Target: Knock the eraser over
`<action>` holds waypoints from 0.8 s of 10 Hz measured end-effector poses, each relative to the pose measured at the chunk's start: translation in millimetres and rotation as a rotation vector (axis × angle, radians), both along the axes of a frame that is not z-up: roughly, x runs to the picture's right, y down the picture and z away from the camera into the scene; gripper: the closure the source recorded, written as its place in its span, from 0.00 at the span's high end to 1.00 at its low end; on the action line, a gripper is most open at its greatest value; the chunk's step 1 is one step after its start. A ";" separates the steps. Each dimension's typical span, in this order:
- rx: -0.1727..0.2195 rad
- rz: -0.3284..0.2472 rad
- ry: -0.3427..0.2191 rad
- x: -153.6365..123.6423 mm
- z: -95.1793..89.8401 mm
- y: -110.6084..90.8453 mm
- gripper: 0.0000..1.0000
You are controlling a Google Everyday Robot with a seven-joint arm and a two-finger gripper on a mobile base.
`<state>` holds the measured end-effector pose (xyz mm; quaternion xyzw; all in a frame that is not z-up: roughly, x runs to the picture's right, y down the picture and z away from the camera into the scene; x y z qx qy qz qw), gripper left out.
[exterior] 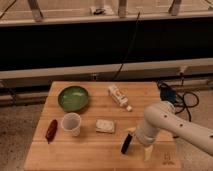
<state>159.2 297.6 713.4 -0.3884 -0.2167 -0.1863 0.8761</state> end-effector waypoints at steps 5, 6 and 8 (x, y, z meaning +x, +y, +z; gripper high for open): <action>-0.025 0.042 0.029 17.0 10.6 5.1 0.80; -0.037 0.058 0.045 32.0 17.2 9.8 0.80; -0.043 0.086 0.072 62.0 24.5 14.7 0.80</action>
